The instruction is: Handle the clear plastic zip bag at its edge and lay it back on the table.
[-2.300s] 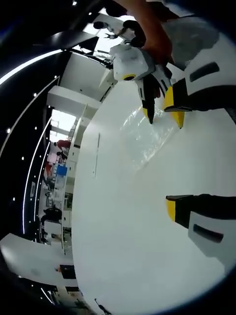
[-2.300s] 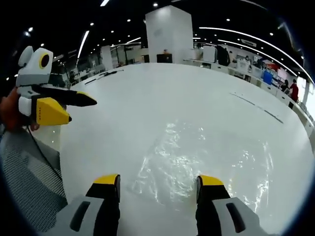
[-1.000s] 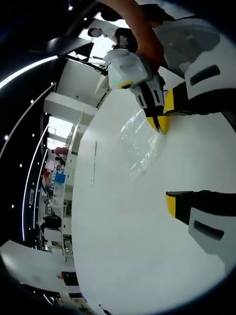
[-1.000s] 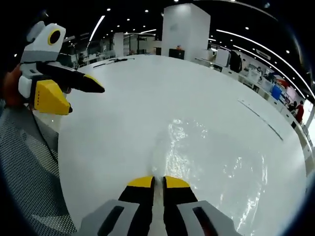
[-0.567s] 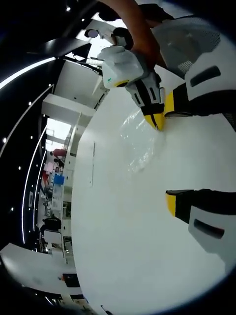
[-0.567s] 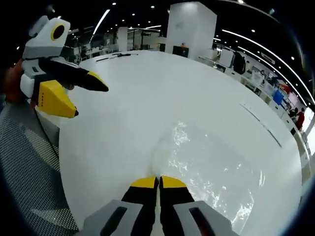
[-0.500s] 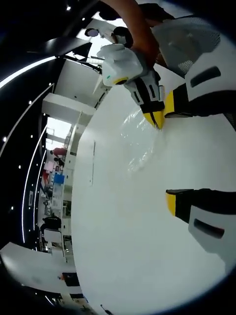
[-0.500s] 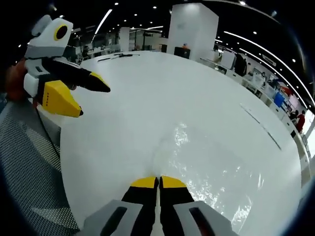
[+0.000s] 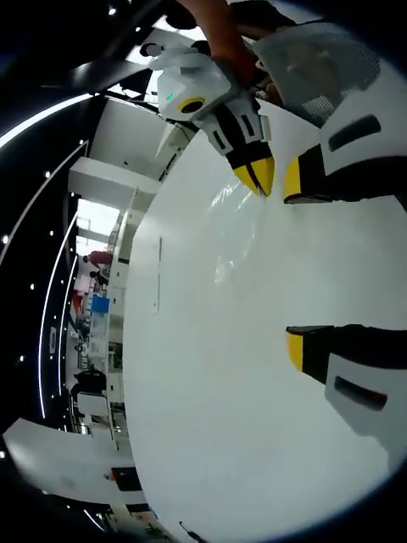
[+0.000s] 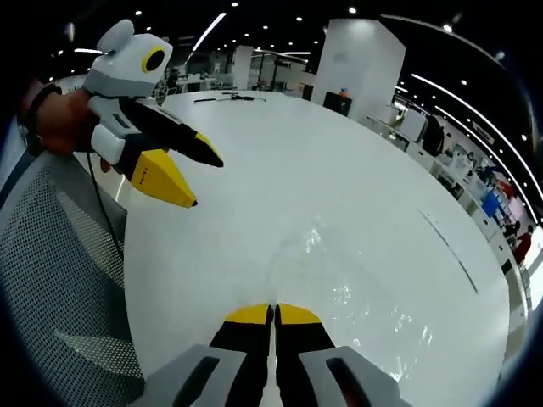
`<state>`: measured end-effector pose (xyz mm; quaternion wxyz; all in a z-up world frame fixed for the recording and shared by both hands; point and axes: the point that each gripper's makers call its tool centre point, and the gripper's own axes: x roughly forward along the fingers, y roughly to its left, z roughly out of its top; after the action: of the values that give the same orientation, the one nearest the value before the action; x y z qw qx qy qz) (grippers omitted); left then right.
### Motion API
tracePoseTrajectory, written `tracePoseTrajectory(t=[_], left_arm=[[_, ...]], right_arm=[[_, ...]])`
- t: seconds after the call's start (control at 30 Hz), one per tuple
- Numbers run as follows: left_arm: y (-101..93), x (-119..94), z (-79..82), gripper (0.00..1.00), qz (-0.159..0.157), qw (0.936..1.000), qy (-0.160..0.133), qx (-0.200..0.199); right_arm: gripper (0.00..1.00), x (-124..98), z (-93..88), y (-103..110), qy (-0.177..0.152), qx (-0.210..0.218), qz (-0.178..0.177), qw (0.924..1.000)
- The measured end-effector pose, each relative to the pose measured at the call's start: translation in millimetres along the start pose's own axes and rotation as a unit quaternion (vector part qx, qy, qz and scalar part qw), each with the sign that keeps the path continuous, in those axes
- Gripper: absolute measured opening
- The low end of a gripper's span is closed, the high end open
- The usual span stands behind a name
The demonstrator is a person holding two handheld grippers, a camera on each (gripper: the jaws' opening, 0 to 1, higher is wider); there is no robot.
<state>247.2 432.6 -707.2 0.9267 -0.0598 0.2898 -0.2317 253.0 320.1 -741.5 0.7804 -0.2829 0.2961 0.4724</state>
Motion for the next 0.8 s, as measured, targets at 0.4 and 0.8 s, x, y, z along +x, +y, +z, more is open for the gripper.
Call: tracePoseTrajectory(t=[0.4, 0.8], left_arm=[[5.5, 15.1, 10.0, 0.55, -0.005, 0.9994, 0.009, 0.033], [6.1, 36.4, 14.1, 0.53, -0.026, 0.9936, 0.031, 0.105]], right_arm=[[0.00, -17.8, 2.6, 3.6, -0.007, -0.011, 0.010, 0.9999], [0.00, -34.0, -9.5, -0.8, 0.004, -0.039, 0.019, 0.9991]])
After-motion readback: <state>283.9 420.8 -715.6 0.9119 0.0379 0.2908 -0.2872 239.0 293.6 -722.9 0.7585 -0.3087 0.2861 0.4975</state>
